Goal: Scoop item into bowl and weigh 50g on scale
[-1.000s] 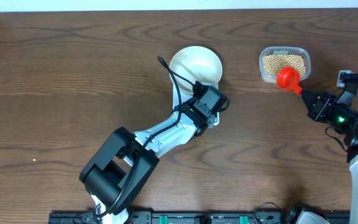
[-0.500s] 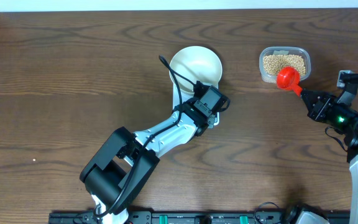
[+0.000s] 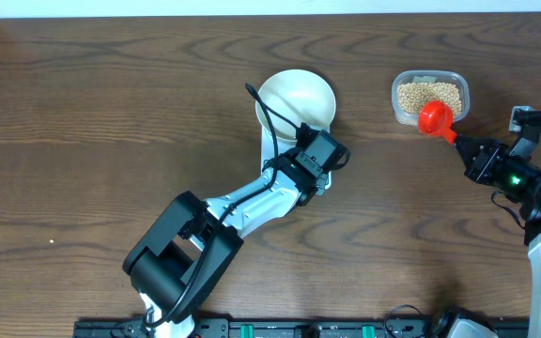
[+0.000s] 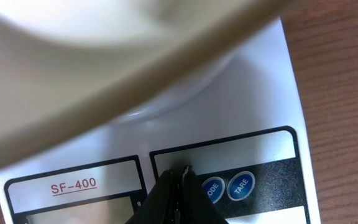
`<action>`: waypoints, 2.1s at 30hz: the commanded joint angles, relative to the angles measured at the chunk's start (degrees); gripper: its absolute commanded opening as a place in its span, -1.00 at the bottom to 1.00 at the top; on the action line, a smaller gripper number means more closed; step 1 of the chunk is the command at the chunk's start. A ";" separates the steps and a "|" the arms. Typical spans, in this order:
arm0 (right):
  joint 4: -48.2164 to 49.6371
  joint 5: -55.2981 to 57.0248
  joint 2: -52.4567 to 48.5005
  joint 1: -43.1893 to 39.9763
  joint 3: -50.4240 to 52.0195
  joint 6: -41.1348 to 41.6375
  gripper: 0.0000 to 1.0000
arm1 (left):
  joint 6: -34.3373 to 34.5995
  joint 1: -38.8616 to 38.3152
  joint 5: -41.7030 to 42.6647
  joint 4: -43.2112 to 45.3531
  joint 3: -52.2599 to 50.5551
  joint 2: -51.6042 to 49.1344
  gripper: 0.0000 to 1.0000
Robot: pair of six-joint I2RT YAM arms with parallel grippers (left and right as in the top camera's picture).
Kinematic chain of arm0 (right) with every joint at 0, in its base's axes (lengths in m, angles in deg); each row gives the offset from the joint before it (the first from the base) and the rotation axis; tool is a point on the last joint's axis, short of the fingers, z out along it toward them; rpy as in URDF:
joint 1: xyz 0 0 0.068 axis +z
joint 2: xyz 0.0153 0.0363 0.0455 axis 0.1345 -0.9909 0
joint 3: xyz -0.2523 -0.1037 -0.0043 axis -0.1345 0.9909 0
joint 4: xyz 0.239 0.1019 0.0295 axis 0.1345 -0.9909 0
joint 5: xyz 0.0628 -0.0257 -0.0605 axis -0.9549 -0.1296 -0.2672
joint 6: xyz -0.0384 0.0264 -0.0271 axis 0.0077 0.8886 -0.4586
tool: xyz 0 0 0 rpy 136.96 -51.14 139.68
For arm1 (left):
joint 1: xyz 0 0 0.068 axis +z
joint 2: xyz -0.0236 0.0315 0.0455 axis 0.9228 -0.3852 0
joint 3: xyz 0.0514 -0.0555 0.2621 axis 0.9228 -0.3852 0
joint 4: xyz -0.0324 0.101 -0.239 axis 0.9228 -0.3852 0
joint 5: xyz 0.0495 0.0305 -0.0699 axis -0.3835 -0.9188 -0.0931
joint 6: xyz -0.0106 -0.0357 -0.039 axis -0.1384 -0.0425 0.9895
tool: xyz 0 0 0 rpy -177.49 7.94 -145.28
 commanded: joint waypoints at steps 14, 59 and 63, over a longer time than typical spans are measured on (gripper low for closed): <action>-0.24 0.02 -0.17 -0.26 -0.33 -1.27 -0.98 | 4.33 1.62 1.18 -6.12 -2.67 -5.64 -0.85; -0.24 0.00 -0.17 -0.26 -0.33 -1.25 -0.98 | 4.50 1.16 -1.22 -6.54 -2.67 -5.77 -0.86; -0.24 0.00 -0.17 -0.26 -0.33 -1.25 -0.98 | 4.50 1.16 -1.20 -6.45 -2.67 -5.77 -0.85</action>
